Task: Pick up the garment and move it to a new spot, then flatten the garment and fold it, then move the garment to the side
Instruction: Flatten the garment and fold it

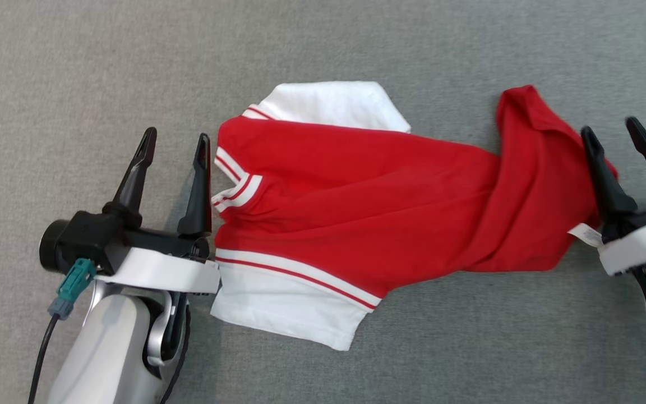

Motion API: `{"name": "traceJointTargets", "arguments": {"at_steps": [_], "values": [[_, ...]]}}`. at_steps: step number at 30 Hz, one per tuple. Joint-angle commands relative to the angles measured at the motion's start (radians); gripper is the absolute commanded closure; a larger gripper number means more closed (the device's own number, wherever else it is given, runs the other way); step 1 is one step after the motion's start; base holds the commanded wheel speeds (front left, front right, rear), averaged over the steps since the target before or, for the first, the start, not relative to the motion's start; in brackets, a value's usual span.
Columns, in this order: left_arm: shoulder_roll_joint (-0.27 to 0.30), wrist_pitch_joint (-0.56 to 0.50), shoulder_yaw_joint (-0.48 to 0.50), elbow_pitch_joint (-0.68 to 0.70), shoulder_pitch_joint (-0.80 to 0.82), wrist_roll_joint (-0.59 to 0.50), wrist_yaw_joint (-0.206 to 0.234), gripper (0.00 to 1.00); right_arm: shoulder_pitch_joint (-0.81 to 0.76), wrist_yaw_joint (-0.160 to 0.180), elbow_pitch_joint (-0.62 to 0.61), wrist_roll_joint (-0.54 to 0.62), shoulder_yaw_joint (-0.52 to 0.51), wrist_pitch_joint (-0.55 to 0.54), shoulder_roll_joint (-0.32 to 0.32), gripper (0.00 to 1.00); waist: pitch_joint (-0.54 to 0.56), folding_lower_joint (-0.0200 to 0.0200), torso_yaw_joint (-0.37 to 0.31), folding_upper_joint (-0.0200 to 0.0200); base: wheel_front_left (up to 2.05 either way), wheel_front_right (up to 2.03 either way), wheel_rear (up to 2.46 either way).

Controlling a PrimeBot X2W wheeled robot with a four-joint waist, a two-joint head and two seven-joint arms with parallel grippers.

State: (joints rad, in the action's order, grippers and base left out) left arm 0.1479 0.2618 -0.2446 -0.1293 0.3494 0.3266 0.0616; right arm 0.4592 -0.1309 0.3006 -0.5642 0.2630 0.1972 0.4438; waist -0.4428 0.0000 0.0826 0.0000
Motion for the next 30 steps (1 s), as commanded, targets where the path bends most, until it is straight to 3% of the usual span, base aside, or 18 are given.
{"name": "traceJointTargets", "arguments": {"at_steps": [1, 14, 30], "values": [[0.009, 0.004, 0.007, -0.003, -0.017, -0.006, 0.0, 0.0, -0.029, 0.0, -0.012, -0.001, -0.015, 0.014, -0.002, 0.0, 0.027, 0.0, -0.025, 0.0, 0.0, 0.0, 0.0], [0.042, -0.004, 0.051, -0.001, -0.156, 0.028, 0.036, 0.0, -0.326, 0.0, -0.142, 0.08, -0.174, 0.024, -0.102, 0.0, 0.176, 0.0, -0.1, 0.0, 0.0, 0.0, 0.0], [0.061, -0.045, 0.054, 0.042, -0.324, 0.054, 0.072, 0.0, -0.496, 0.0, -0.262, 0.158, -0.202, -0.069, -0.172, 0.0, 0.311, 0.0, -0.109, 0.0, 0.0, 0.0, 0.0]]}}
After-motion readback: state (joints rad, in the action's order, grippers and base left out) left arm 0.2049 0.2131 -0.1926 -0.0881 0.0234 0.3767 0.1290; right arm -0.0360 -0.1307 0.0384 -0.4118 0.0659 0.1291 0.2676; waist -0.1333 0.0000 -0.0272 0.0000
